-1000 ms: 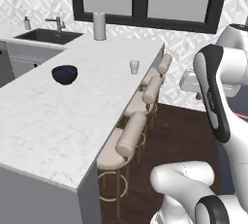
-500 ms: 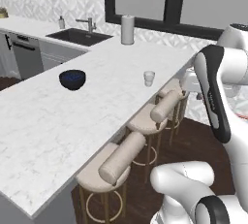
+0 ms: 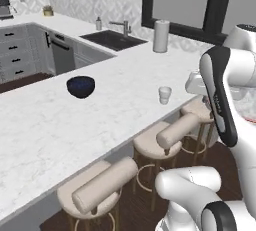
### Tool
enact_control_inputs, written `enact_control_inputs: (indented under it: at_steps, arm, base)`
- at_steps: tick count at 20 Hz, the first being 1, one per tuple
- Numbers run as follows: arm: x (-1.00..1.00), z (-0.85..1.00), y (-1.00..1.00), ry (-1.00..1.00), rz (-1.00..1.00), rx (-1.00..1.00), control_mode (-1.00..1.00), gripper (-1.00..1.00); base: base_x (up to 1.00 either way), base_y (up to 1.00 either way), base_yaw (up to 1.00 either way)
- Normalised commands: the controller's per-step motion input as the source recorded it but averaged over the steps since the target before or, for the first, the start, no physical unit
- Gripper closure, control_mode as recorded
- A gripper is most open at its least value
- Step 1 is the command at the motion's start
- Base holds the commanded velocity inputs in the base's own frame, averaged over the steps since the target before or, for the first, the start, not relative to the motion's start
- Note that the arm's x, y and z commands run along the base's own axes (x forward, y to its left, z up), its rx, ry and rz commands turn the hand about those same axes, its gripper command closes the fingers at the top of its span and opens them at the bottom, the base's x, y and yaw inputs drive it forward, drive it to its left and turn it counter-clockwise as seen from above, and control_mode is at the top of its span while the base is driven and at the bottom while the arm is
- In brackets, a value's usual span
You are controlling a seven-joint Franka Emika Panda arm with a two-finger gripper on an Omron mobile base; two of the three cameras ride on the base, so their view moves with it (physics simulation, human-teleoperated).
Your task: Take a straw from the drawer in front and place it inside the glass cup on the dining counter.
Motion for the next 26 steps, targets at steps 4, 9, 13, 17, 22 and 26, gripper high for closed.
enact_control_inputs:
  at_steps: [4,9,13,17,22,26]
  arm:
    - [0.00,0.00,0.00,0.00,0.00,0.00,1.00,1.00]
    - [0.00,0.00,0.00,0.00,0.00,0.00,1.00,1.00]
    - [0.00,0.00,0.00,0.00,0.00,0.00,1.00,1.00]
    - [0.00,0.00,0.00,0.00,0.00,0.00,1.00,1.00]
    - [0.00,0.00,0.00,0.00,0.00,0.00,1.00,1.00]
    - [0.00,0.00,0.00,0.00,0.00,0.00,1.00,1.00]
  base:
    - [0.12,-0.94,0.41]
    - [0.11,-0.91,0.42]
    - [0.24,-0.80,0.45]
    - [0.18,-0.74,0.49]
    - [0.41,-0.59,0.46]
    - [0.84,-0.24,0.33]
